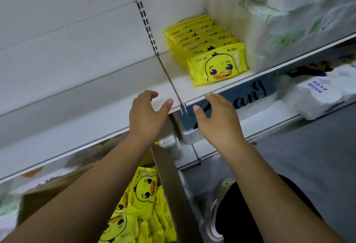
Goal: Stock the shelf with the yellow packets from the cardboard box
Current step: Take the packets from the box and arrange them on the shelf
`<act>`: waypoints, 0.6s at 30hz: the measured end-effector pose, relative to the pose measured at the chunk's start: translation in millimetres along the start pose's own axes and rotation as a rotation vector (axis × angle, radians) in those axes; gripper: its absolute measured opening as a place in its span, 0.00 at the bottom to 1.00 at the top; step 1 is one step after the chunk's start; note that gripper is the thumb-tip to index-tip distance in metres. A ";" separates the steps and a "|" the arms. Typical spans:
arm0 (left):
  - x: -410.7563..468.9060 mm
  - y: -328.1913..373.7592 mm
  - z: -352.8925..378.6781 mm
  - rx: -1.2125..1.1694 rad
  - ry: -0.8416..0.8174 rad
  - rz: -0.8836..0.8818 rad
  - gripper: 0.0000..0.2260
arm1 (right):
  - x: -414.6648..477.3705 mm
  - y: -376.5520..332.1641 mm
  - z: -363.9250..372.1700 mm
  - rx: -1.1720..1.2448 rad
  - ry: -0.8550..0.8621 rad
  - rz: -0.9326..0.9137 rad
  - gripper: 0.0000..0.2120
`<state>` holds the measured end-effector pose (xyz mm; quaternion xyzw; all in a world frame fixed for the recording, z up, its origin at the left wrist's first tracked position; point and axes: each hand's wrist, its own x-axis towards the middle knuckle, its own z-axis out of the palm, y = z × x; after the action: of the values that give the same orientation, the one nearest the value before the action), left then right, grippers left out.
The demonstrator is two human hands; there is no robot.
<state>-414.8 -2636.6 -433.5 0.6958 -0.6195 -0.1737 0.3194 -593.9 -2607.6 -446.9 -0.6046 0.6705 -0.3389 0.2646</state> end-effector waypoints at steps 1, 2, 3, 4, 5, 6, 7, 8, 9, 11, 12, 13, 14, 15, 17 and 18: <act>-11.6 -11.0 -12.6 0.028 -0.009 -0.008 0.22 | -10.3 -7.7 8.1 -0.011 -0.065 -0.043 0.24; -23.4 -22.9 -24.7 0.058 -0.018 -0.014 0.22 | -20.4 -14.9 16.7 -0.026 -0.143 -0.087 0.25; -35.3 -36.1 -37.2 0.089 -0.024 -0.023 0.22 | -30.6 -22.3 26.1 -0.045 -0.222 -0.129 0.26; -48.0 -50.2 -50.4 0.119 -0.024 -0.036 0.22 | -41.1 -30.1 35.9 -0.071 -0.291 -0.173 0.28; -61.4 -65.2 -64.1 0.145 -0.020 -0.054 0.22 | -51.0 -37.2 46.5 -0.099 -0.349 -0.218 0.29; -75.5 -80.3 -78.1 0.166 -0.015 -0.075 0.22 | -60.8 -44.3 56.9 -0.125 -0.399 -0.260 0.29; -90.2 -95.6 -91.3 0.183 -0.013 -0.099 0.22 | -70.0 -50.1 67.8 -0.146 -0.445 -0.289 0.29; -105.0 -110.8 -103.6 0.199 -0.012 -0.126 0.23 | -78.8 -54.6 78.5 -0.167 -0.491 -0.311 0.29; -119.8 -126.1 -115.2 0.212 -0.011 -0.157 0.24 | -87.0 -58.4 89.7 -0.188 -0.539 -0.327 0.29; -147.6 -157.3 -136.4 0.237 -0.012 -0.237 0.25 | -101.5 -63.1 113.1 -0.238 -0.637 -0.338 0.28; -160.0 -172.6 -146.5 0.255 -0.009 -0.282 0.26 | -106.7 -64.1 126.4 -0.267 -0.685 -0.330 0.28; -171.6 -187.8 -155.7 0.278 -0.004 -0.320 0.26 | -111.0 -64.3 140.9 -0.297 -0.733 -0.307 0.28; -182.6 -201.4 -164.1 0.303 0.001 -0.347 0.26 | -114.8 -64.2 155.7 -0.326 -0.774 -0.277 0.28; -193.4 -214.8 -171.1 0.326 0.003 -0.370 0.27 | -118.3 -62.9 171.1 -0.351 -0.809 -0.244 0.28; -216.3 -236.7 -181.5 0.362 -0.008 -0.399 0.27 | -125.8 -59.9 198.9 -0.394 -0.866 -0.200 0.28; -229.0 -247.4 -185.3 0.381 -0.024 -0.396 0.28 | -129.6 -58.7 211.6 -0.409 -0.886 -0.187 0.28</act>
<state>-150.3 -2364.3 -495.6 0.8488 -0.4965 -0.1211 0.1352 -378.3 -2510.0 -541.9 -0.7876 0.4892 0.0668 0.3687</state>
